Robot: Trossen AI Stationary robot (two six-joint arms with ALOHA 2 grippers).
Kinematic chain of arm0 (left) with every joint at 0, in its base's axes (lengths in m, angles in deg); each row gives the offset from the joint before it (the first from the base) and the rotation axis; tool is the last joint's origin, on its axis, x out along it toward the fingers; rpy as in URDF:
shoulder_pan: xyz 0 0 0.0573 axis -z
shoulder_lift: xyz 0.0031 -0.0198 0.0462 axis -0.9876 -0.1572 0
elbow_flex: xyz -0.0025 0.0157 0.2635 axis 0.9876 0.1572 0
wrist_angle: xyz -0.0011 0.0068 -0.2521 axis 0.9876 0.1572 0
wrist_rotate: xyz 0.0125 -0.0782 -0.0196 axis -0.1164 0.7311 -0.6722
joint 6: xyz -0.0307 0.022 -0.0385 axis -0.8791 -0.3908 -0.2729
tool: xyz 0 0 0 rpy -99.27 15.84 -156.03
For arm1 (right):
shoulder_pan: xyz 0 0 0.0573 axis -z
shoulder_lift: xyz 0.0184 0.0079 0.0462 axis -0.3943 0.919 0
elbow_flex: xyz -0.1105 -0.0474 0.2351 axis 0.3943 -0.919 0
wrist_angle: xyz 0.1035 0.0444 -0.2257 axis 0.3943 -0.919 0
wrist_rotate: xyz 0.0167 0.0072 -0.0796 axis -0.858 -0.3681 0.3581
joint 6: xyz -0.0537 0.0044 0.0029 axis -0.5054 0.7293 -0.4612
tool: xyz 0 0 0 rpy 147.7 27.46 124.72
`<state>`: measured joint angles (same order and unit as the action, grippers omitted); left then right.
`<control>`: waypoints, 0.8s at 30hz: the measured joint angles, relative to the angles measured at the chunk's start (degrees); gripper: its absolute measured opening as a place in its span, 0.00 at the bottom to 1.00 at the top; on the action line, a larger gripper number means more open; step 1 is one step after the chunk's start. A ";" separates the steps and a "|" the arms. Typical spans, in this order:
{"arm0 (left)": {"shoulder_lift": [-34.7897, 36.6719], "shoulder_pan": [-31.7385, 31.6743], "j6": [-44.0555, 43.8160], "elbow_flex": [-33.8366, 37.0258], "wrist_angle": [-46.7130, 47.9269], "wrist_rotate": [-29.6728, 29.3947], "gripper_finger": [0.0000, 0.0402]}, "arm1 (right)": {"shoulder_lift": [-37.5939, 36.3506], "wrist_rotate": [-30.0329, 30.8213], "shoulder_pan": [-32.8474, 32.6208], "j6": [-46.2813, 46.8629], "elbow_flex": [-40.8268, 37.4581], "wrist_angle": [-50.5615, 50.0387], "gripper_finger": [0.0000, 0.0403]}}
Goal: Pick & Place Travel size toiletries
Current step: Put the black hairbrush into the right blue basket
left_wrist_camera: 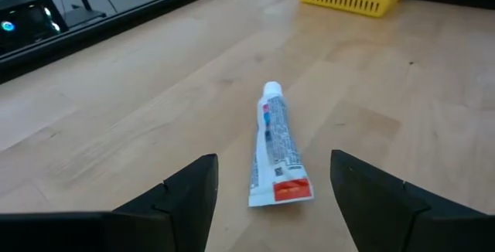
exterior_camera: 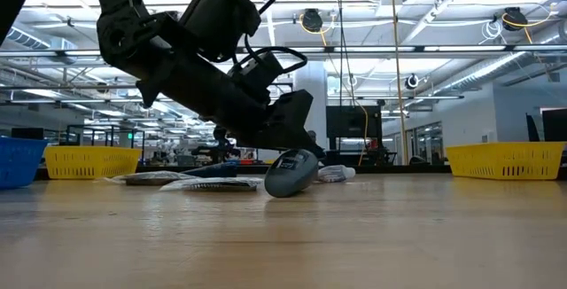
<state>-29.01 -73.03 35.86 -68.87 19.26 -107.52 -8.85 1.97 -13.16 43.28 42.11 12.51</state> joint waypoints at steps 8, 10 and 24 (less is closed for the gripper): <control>0.00 0.00 0.00 0.00 0.43 0.56 0.61 | 9.71 -0.85 -1.44 -5.44 -3.64 16.52 0.08; 0.00 0.00 -0.02 0.00 0.64 1.09 0.61 | 11.41 -1.42 -1.66 -6.65 -4.22 17.41 0.09; 0.00 0.06 -0.04 -0.02 0.83 1.79 0.61 | 14.29 -0.17 -1.40 -2.87 -7.88 17.17 0.25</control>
<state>-29.01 -72.98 35.82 -68.89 20.09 -105.74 5.44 1.79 -14.57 40.41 34.22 29.68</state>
